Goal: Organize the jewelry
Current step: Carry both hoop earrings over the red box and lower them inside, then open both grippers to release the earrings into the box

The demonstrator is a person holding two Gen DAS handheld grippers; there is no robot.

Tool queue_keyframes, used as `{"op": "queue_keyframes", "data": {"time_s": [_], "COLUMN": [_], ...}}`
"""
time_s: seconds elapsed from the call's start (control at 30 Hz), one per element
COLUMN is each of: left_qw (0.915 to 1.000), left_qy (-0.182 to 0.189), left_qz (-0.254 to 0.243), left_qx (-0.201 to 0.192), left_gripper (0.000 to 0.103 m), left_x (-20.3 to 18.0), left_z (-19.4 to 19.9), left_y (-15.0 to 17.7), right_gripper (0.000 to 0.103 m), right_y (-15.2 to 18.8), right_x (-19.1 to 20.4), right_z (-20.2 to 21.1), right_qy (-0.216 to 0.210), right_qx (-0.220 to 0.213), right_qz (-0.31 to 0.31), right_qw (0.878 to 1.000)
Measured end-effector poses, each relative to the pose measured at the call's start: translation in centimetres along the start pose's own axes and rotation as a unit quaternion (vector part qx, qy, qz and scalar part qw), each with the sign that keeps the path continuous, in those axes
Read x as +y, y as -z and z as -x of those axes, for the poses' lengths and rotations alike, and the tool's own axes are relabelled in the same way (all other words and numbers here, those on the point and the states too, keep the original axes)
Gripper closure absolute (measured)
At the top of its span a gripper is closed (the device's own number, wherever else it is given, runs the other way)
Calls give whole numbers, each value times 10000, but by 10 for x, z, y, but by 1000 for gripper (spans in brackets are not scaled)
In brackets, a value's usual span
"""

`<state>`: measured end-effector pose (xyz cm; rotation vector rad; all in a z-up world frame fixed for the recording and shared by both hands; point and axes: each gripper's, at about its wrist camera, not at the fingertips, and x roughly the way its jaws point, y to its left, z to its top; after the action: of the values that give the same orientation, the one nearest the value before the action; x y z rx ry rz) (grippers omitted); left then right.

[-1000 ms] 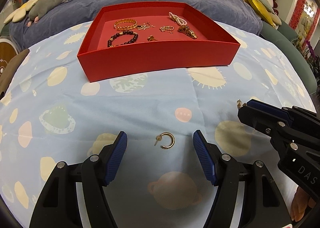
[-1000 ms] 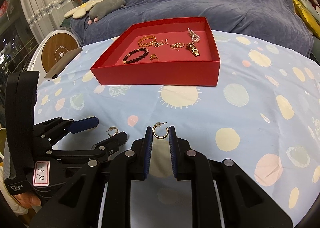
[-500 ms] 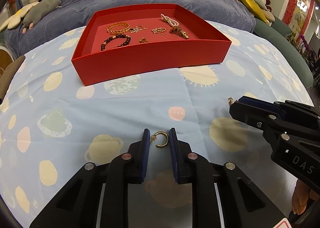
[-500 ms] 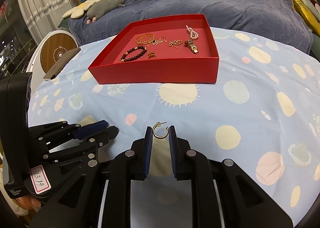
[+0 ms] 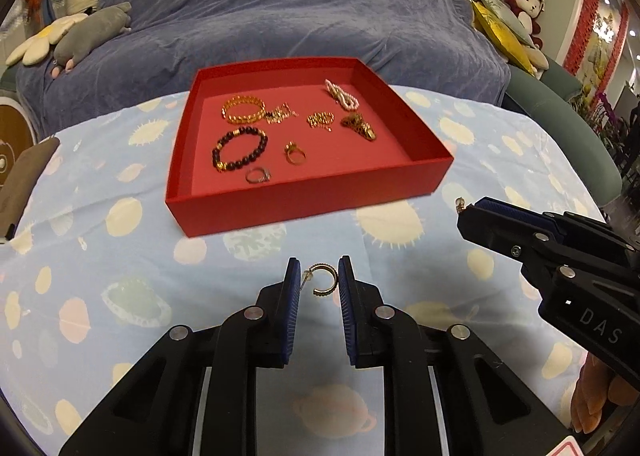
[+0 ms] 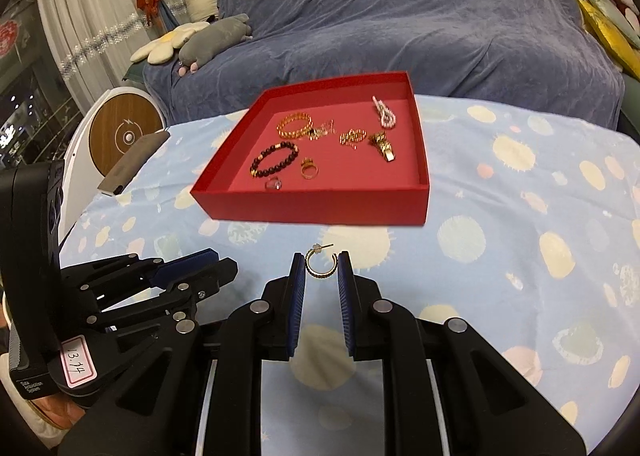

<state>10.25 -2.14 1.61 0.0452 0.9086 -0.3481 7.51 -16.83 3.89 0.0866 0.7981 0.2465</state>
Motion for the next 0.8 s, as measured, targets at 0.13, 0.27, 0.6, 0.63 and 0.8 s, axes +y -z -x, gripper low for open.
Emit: {"op": "queue_keyframes", "data": {"time_s": [0.13,0.27,0.6,0.63,0.8], "left_qw": [9997,9990,9988,9988,9990], "left_qy": [-29,-176,-278,-280,-277], "left_qz": [157,179,358,364,349], "left_qx": [-200,-371,-203,-168,-47], "left_gripper": [87,87,86,86,86], "left_x": [10,16,31,31,31], "left_z": [5,-3,-61,-67,-87], "left_y": [-29,-60,-93,-92,-90], "right_gripper": [87,87,87,87,87], "right_y": [-30,-55,-62,-62,-60], "right_x": [-5,-14,-28,-28,-34], "right_z": [0,-16,-94,-99,-117], "right_qy": [72,76,52,63,103], "right_qx": [-232,-287,231,259,321], "right_qz": [131,28,-170,-177,-218], "right_qw": [9996,9996,9996,9995,9992]}}
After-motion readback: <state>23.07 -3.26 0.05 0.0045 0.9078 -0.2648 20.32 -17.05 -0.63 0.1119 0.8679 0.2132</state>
